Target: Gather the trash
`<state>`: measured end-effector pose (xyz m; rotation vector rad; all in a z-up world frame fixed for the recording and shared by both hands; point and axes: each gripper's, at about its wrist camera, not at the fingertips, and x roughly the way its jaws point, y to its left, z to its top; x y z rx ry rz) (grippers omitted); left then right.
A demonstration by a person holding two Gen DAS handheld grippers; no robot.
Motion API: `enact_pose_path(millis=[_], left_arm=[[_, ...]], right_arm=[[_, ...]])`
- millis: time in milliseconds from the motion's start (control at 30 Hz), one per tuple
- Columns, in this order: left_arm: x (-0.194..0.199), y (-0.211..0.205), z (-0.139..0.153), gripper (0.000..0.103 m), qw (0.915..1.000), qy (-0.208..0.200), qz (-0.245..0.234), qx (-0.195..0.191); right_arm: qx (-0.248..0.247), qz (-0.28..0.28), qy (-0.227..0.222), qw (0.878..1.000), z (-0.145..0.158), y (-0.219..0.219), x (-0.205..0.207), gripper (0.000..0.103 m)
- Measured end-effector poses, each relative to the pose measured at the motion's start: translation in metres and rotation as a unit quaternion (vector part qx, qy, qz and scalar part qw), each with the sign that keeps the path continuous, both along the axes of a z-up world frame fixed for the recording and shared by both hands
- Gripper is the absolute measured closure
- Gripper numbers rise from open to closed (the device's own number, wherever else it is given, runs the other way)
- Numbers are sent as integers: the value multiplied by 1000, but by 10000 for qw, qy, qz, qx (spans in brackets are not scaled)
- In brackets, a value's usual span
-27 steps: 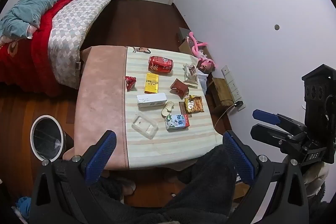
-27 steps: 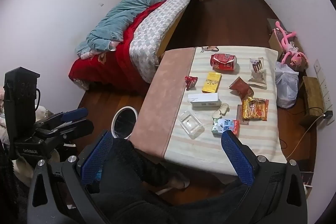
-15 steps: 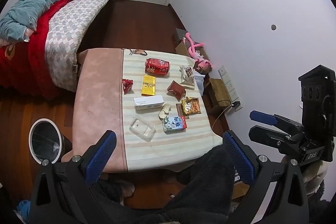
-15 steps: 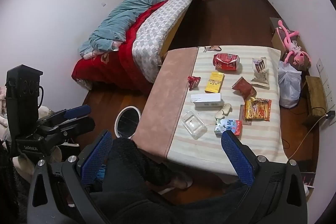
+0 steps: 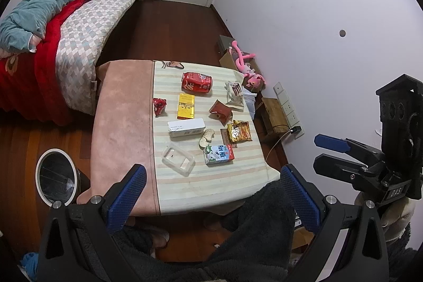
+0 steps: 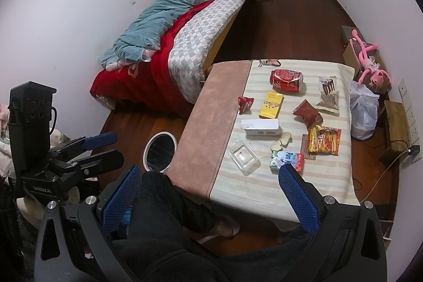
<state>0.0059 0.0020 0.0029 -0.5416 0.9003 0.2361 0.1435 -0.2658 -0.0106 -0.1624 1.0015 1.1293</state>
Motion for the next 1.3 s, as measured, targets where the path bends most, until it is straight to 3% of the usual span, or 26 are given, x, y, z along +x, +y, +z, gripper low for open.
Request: enact_pose_path(millis=[1300], left_arm=[[-2, -2, 6, 0, 10000, -34, -6, 78]], right_arm=[[-21, -4, -65, 10000, 12, -1, -3, 0]])
